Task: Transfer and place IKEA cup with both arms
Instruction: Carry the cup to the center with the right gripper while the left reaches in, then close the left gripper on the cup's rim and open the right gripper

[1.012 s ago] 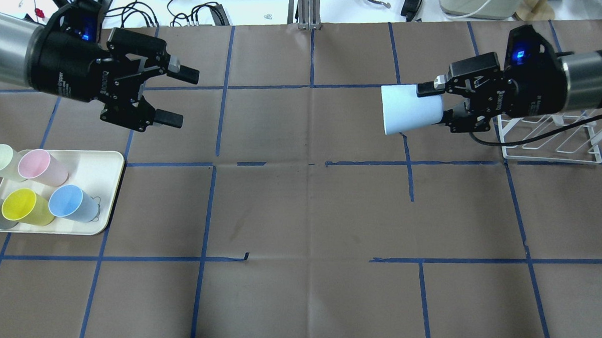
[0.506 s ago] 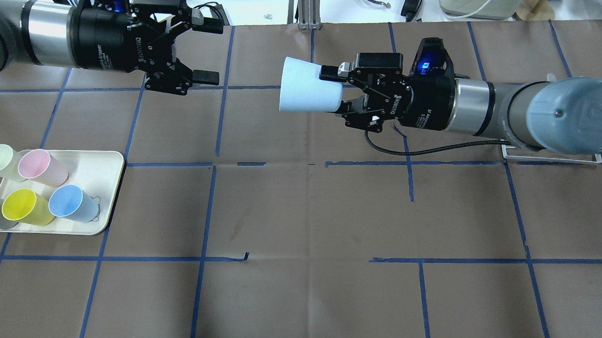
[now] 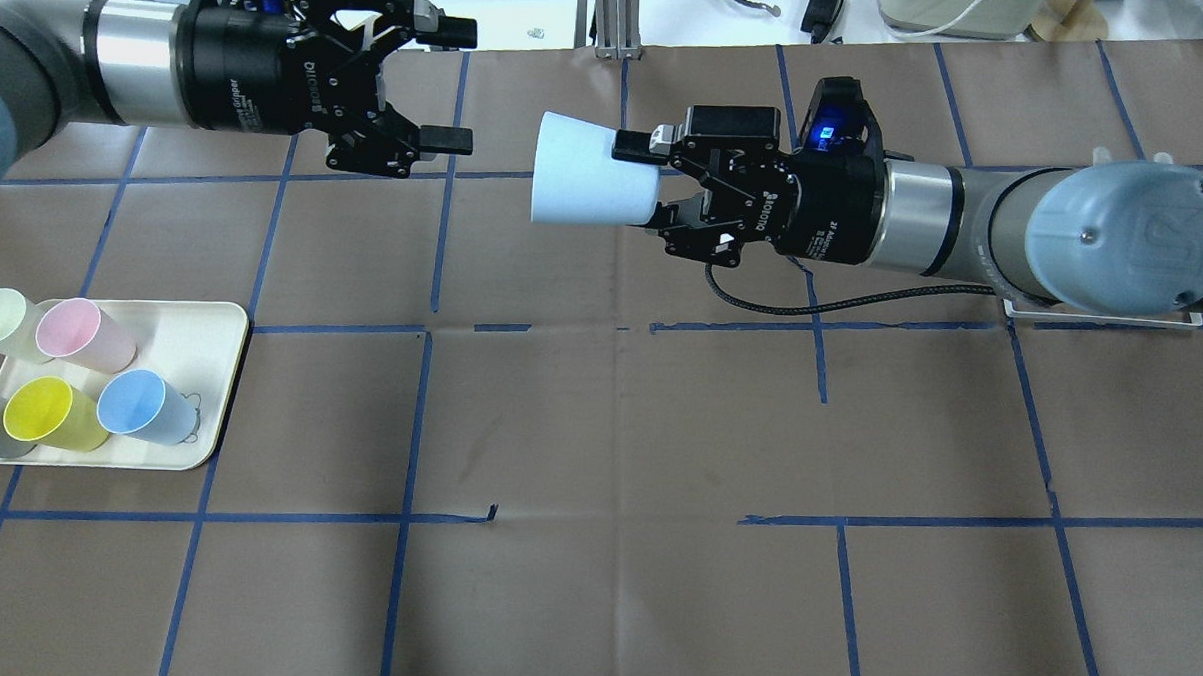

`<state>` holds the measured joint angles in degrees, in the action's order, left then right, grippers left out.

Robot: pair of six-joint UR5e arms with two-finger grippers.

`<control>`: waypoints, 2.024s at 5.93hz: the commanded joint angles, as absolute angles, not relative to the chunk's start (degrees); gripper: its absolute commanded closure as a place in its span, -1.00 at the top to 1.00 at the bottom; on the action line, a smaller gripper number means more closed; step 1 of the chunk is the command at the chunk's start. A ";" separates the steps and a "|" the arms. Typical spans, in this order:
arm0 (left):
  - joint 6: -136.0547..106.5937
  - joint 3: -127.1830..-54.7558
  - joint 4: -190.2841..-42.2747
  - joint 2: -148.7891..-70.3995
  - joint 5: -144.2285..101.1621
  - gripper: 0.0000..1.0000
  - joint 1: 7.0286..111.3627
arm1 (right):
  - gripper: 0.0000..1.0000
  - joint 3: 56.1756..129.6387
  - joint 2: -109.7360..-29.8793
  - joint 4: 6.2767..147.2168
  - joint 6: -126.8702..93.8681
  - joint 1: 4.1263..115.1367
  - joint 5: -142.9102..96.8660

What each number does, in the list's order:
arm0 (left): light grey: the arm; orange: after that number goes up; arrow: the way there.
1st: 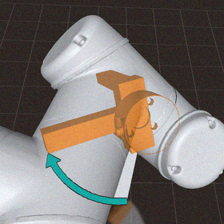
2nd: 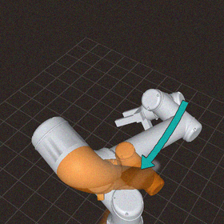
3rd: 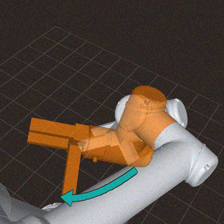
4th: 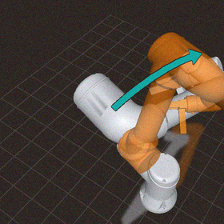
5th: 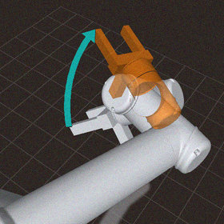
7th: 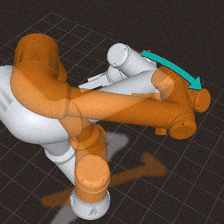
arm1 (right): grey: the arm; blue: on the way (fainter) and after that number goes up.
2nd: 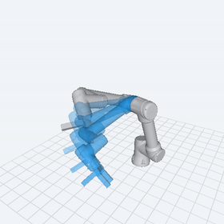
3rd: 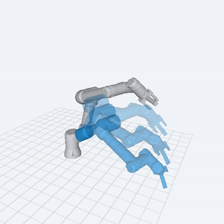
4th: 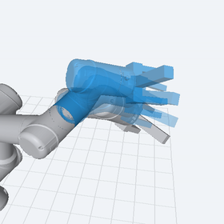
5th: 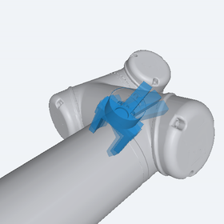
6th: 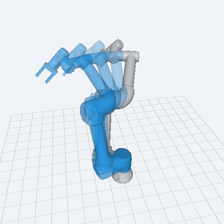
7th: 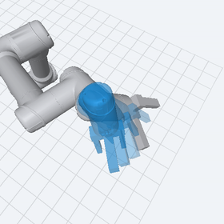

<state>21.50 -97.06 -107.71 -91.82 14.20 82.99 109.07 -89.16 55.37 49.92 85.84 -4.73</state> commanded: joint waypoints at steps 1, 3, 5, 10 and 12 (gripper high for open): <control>21.62 -97.21 -107.75 -91.15 14.94 0.59 84.20 | -0.13 109.07 -89.12 55.37 49.92 85.87 -4.75; 21.27 -97.21 -107.58 -91.05 18.78 0.05 84.11 | -0.13 108.98 -89.03 55.46 49.92 85.87 -4.83; 21.01 -96.94 -107.49 -91.23 18.81 -0.68 84.11 | -0.11 108.98 -89.12 55.46 49.83 85.87 -4.92; 18.90 -96.06 -107.49 -90.00 18.81 -0.98 84.02 | 1.00 108.55 -88.77 56.42 47.29 84.73 -4.13; 17.77 -95.89 -105.21 -88.51 25.42 -0.98 80.54 | 1.00 107.41 -88.94 57.30 46.59 73.55 10.94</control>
